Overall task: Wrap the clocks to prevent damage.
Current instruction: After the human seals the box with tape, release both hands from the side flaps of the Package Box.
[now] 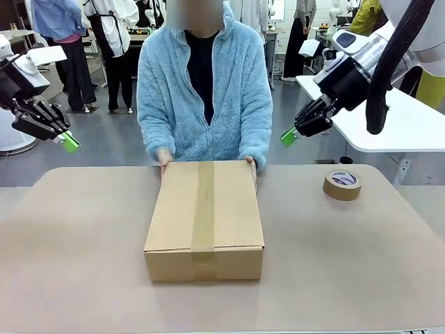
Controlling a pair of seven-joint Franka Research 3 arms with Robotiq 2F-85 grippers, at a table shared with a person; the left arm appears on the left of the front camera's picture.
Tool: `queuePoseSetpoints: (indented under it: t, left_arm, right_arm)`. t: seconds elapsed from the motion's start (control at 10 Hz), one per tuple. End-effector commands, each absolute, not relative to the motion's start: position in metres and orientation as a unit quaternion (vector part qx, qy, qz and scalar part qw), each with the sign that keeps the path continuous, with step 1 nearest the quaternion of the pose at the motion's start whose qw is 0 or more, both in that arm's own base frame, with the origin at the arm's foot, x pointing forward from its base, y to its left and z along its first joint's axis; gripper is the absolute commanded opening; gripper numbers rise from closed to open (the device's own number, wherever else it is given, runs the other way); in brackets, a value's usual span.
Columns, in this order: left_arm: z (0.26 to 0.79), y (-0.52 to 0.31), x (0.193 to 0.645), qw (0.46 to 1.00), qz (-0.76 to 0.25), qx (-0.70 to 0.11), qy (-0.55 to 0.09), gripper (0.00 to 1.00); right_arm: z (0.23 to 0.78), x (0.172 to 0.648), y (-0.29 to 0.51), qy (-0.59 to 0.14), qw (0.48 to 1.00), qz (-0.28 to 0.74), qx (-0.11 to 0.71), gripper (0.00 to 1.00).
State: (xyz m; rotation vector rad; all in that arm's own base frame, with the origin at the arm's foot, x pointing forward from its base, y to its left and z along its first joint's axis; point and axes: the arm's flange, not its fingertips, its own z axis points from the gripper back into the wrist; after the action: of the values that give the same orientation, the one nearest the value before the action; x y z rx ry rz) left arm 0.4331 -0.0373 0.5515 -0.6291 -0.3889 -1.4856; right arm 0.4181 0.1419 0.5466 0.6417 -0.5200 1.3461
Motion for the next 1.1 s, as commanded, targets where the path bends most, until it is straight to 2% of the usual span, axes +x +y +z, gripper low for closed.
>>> queuePoseSetpoints:
  t: [0.0, 0.2, 0.3, 0.4, 0.5, 0.6, 0.7, 0.8, 0.9, 1.0]
  left_arm:
    - [0.551, -0.037, 0.434, 0.67, -0.665, -0.278, -0.178, 0.0]
    - [0.551, -0.037, 0.434, 0.67, -0.665, -0.278, -0.178, 0.0]
    - [0.552, -0.037, 0.433, 0.675, -0.661, -0.28, -0.173, 0.15]
    - [0.548, -0.037, 0.43, 0.678, -0.657, -0.279, -0.178, 0.59]
    - [0.549, -0.038, 0.433, 0.679, -0.655, -0.279, -0.18, 0.75]
    - [0.55, -0.038, 0.435, 0.677, -0.657, -0.28, -0.179, 1.0]
    - [0.546, -0.038, 0.431, 0.681, -0.652, -0.281, -0.178, 1.0]
    - [0.544, -0.037, 0.434, 0.683, -0.648, -0.286, -0.176, 1.0]
    - [0.544, -0.036, 0.437, 0.683, -0.649, -0.288, -0.175, 0.92]
    - [0.542, -0.035, 0.434, 0.684, -0.646, -0.289, -0.178, 1.0]
  right_arm:
    - [0.547, 0.421, 0.143, -0.234, 0.7, 0.611, 0.286, 0.01]
    - [0.547, 0.418, 0.142, -0.234, 0.704, 0.605, 0.289, 0.01]
    - [0.543, 0.397, 0.128, -0.255, 0.696, 0.604, 0.29, 0.51]
    - [0.539, 0.386, 0.124, -0.253, 0.696, 0.607, 0.289, 0.6]
    - [0.54, 0.384, 0.127, -0.252, 0.7, 0.604, 0.286, 1.0]
    - [0.542, 0.383, 0.131, -0.252, 0.698, 0.608, 0.282, 1.0]
    - [0.54, 0.381, 0.135, -0.242, 0.703, 0.609, 0.276, 1.0]
    - [0.538, 0.383, 0.138, -0.239, 0.702, 0.609, 0.28, 0.85]
    - [0.537, 0.385, 0.139, -0.237, 0.703, 0.607, 0.284, 0.95]
    - [0.536, 0.384, 0.14, -0.234, 0.704, 0.607, 0.285, 1.0]
